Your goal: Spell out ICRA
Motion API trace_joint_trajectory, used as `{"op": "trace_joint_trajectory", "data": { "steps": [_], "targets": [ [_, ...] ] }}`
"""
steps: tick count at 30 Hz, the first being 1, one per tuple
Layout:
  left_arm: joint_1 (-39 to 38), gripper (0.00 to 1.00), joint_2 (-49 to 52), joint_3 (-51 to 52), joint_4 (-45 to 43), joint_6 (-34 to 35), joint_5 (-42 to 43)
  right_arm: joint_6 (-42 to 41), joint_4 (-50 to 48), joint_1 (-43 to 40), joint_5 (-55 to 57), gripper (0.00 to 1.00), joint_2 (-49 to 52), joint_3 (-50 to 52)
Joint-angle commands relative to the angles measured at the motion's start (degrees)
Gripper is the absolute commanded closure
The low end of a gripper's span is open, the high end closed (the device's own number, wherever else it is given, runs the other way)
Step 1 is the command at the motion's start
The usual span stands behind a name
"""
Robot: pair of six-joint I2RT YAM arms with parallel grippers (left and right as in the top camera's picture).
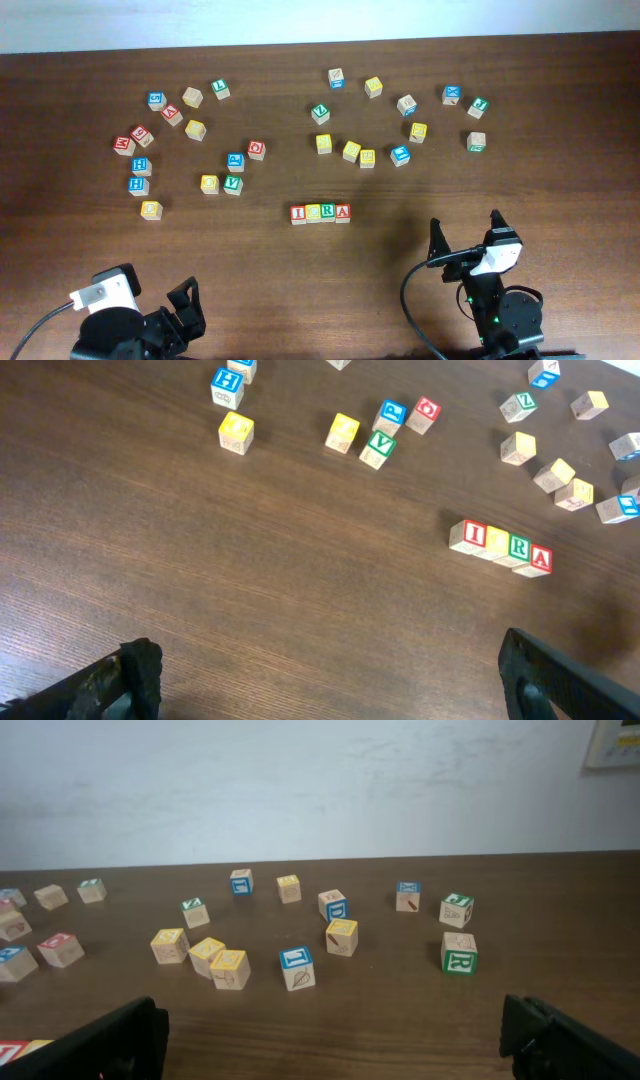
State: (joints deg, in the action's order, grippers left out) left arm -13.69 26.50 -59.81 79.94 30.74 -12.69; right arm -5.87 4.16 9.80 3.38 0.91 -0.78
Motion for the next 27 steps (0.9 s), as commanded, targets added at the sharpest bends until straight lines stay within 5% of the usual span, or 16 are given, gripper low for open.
{"op": "trace_joint_trajectory", "data": {
  "steps": [1, 24, 27],
  "targets": [
    [0.11, 0.01, -0.22, 0.15, -0.13, 0.55, -0.61, 4.04, 0.35, -0.55, -0.11, 0.02, -0.72, 0.46],
    [0.11, 0.01, -0.22, 0.15, -0.15, 0.52, -0.61, 4.13, 0.35, -0.55, -1.22, 0.02, -0.72, 0.46],
    [0.59, 0.01, -0.35, 2.03, -13.31, -8.41, 2.43, 4.13, 0.33, -0.55, -1.25, 0.02, -0.72, 0.46]
  ]
}}
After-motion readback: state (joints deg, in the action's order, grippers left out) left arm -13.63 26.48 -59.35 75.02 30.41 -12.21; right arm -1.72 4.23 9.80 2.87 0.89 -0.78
